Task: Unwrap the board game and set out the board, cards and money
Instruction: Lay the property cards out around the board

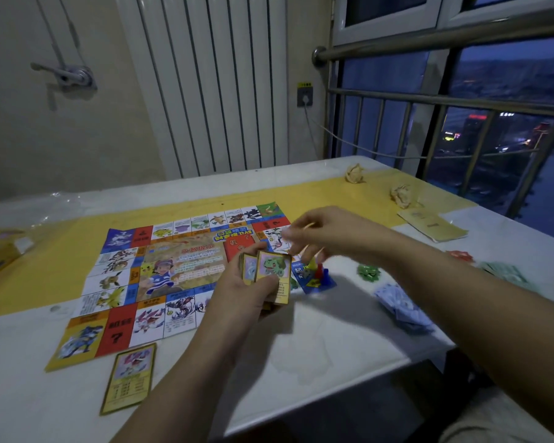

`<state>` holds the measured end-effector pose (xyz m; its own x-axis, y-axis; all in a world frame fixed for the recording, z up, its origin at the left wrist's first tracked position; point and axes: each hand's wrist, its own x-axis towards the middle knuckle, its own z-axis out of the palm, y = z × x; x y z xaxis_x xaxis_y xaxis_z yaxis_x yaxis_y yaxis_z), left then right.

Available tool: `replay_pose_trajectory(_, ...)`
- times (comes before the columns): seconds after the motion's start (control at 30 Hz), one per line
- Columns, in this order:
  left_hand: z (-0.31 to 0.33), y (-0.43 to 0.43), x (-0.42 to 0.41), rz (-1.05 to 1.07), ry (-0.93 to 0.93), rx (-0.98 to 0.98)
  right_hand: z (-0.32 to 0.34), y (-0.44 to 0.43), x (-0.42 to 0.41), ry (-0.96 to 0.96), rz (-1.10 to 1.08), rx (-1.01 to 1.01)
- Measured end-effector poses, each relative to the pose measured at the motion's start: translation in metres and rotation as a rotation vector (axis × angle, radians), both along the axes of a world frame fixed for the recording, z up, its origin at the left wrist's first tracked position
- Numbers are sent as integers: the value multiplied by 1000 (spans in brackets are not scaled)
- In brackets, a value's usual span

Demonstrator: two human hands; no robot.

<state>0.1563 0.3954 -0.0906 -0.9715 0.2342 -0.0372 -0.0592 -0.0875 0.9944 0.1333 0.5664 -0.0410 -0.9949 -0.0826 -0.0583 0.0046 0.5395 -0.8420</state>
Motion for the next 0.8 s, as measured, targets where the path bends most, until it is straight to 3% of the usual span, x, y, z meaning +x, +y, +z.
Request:
replay_pose_trajectory(0.2,8,-13,14,32,19,60,-7,-6,23,-46,91,-69)
replay_pose_trajectory(0.33,10,-32,11,149,-71,171,-18,-3,33,-115,213,323)
replay_pose_trajectory(0.47,10,-40,13,137,-138,241,-31,-10,36,8,129,620)
replay_pose_trajectory(0.8,4,-37,18,99,-162,240,-48,-11,37,146,-12,677)
